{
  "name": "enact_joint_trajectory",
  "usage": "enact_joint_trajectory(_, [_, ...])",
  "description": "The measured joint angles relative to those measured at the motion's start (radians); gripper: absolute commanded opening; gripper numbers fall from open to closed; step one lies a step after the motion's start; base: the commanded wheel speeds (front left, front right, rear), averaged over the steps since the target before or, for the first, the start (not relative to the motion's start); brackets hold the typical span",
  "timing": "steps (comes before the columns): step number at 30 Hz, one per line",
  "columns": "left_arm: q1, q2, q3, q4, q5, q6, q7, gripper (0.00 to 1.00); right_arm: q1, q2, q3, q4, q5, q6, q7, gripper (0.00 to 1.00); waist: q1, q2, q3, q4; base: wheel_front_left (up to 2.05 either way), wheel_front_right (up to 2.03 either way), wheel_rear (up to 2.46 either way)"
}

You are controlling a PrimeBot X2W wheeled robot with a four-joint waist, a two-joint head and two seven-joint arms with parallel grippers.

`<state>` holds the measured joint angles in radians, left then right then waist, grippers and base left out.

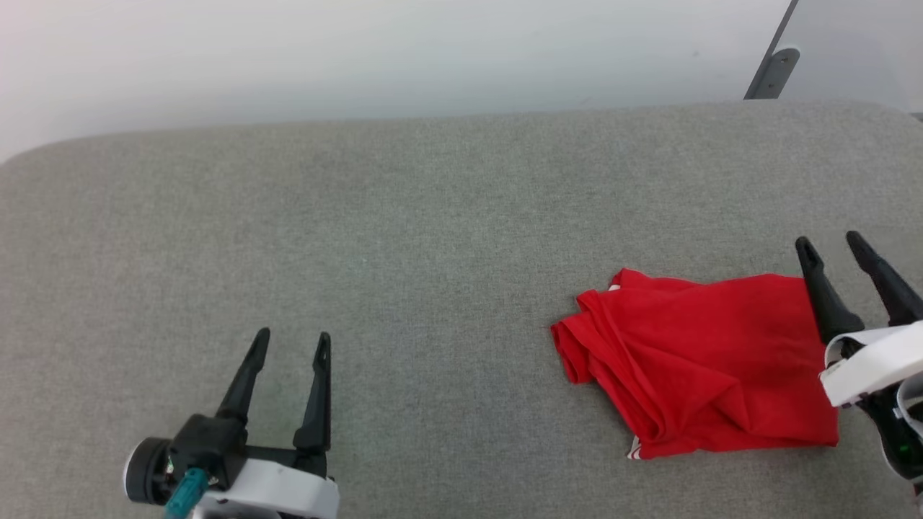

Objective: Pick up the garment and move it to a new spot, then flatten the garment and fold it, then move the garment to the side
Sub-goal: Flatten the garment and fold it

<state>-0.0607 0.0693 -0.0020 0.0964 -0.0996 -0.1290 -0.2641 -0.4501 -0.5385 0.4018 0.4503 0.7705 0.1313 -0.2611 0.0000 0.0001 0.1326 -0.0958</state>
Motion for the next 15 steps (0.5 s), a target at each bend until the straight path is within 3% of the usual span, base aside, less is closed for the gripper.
enact_joint_trajectory(6, [0.035,0.003,0.005,-0.023,-0.005,0.0,0.0,1.0,0.139,0.07,-0.168,-0.118,-0.159,0.0,0.0,1.0,0.0,0.0,-0.019,0.005,0.0,0.0,0.0])
enact_joint_trajectory(15, [0.117,0.007,-0.003,-0.096,0.002,0.0,0.0,1.0,0.339,0.106,-0.311,-0.27,-0.231,0.0,0.0,1.0,0.0,0.0,-0.037,0.032,0.0,0.0,0.0])
